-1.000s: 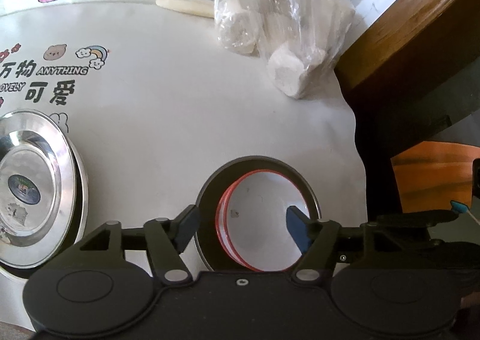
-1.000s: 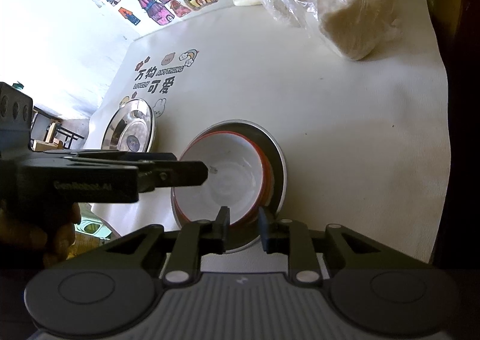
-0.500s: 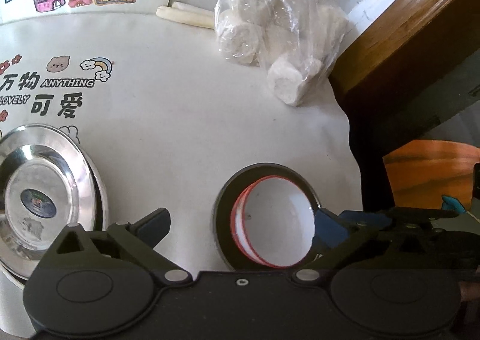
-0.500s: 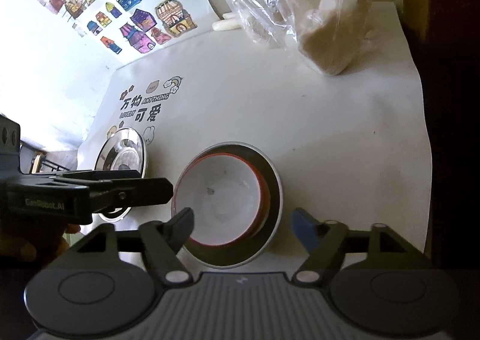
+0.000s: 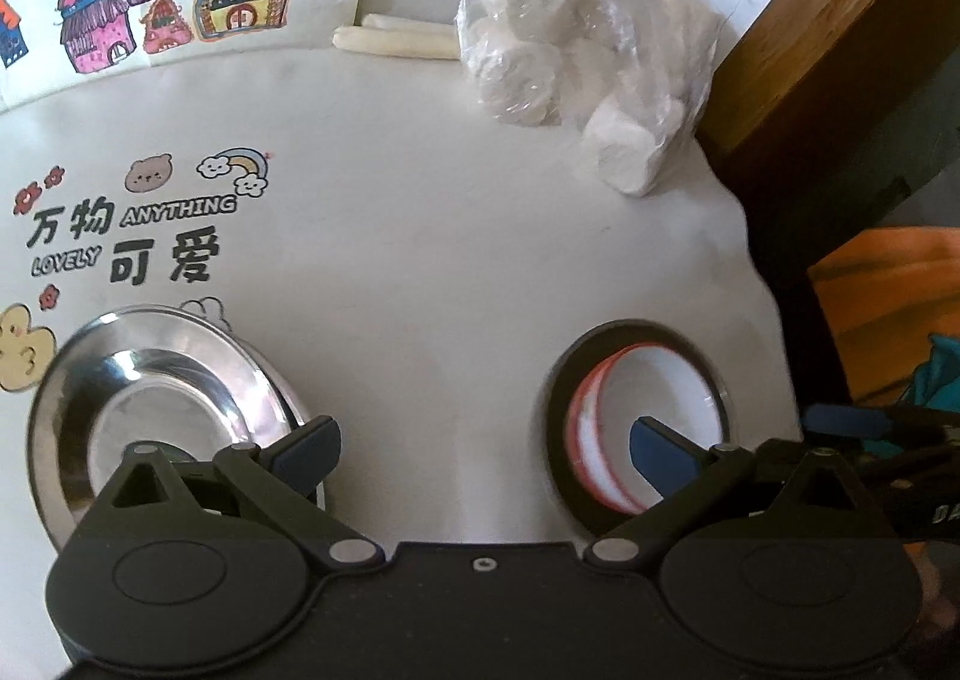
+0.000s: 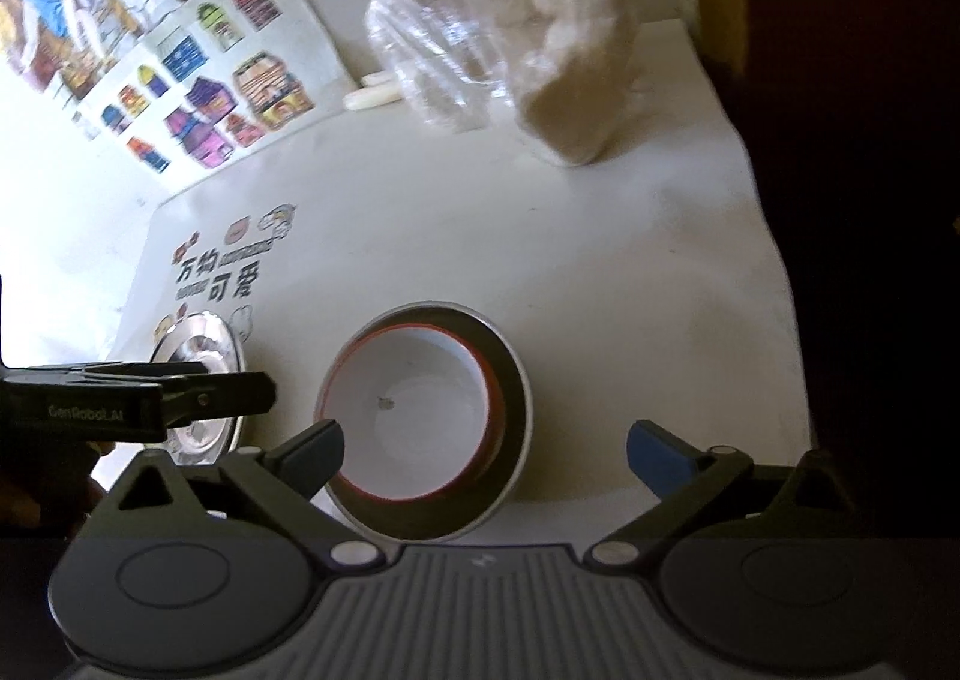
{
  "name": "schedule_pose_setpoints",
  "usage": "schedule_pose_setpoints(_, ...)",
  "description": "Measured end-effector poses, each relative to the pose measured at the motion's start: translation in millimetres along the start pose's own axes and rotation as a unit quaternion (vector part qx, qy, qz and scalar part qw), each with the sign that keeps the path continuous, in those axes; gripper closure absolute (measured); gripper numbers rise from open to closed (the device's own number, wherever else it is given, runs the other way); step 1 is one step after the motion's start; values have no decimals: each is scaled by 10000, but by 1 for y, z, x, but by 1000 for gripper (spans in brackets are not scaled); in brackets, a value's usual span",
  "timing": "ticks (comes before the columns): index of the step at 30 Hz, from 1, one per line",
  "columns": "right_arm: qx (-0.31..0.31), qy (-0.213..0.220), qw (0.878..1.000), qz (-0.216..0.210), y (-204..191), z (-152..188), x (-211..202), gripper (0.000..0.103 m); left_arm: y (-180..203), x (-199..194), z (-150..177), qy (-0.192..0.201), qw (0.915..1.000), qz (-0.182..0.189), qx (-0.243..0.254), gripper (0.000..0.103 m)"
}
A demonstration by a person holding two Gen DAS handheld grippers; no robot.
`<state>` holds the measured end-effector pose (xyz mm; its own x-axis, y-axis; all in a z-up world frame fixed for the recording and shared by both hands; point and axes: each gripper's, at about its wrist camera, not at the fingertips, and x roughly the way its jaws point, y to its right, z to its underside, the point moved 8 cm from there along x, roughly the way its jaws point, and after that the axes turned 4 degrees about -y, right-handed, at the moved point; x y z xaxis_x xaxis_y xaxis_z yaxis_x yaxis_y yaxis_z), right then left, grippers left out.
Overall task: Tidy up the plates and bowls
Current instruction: 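Move both grippers to the rim of the steel bowl holding the white bowls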
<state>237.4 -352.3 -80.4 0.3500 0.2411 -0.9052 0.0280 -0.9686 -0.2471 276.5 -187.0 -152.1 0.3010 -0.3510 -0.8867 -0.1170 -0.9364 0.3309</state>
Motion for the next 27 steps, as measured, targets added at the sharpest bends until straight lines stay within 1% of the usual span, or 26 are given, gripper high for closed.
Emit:
schedule_pose_setpoints(5,341,110,9990,259,7,12,0,0,-4,5,2,-125,9994,-78,306,1)
schedule_pose_setpoints(8,501,143,9974,488,12,21,-1,0,-4,10,3,-211,9982,-127,543,1)
schedule_pose_setpoints(12,689,117,9946,768,19,34,-2,0,0,18,6,-337,9957,-195,841,1)
schedule_pose_setpoints(16,865,89,9920,919,29,44,-3,0,5,27,10,-495,9927,-269,1066,1)
schedule_pose_setpoints(21,918,59,9904,1031,35,49,-4,0,9,33,11,-544,9915,-297,1145,1)
schedule_pose_setpoints(27,707,-44,9919,1054,36,44,0,0,9,38,8,-569,9916,-443,1078,1)
